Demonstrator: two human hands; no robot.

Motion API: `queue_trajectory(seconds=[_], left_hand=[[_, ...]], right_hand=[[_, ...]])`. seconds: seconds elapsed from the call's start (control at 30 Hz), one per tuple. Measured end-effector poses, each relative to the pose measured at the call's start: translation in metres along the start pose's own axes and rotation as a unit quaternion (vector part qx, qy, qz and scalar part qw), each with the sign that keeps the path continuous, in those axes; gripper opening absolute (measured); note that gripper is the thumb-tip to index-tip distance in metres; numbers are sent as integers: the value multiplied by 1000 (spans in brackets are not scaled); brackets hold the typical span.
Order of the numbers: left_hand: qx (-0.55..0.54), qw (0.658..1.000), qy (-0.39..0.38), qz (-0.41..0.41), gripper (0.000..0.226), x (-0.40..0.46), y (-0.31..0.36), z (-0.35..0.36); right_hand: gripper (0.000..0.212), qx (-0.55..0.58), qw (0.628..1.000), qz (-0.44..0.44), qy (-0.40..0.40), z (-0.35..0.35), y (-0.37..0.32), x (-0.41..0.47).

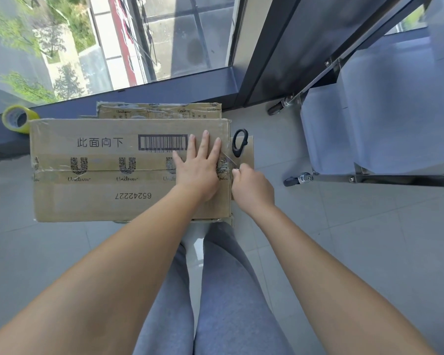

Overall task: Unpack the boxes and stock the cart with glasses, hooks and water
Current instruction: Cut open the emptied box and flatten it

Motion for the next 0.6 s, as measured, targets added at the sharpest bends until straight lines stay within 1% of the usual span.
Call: queue_trajectory(seconds=[0.1, 0.17, 0.3, 0.37, 0.47, 0.6], left_hand=[[8, 1000, 4, 1, 71, 2, -1, -1], [23, 1000, 2, 11, 69, 2, -1, -2], [111, 990, 36, 74, 74, 5, -11, -8], [142, 985, 36, 93, 80, 8, -22, -13], [130, 989, 18, 70, 86, 10, -28, -17], [96, 994, 1, 53, 86, 10, -17, -13]], right_hand=[[24, 37, 999, 22, 31, -3, 5, 0], [25, 45, 998, 31, 38, -5, 7, 0], [32, 59, 997, 39, 23, -3, 10, 4], [38, 60, 997, 45, 13, -2, 12, 5], [39, 65, 997, 46, 15, -2, 12, 4], [40, 72, 996, 40, 32, -1, 12, -2]])
Point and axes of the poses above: each hand's wrist, its own x-axis towards the middle knuckle, its own z-axis out of the palm, y = z × x, the point moved 3 cm from there along x, towards the middle knuckle, and after that the axes turned 5 degrees about -z, right-handed, at the moved point
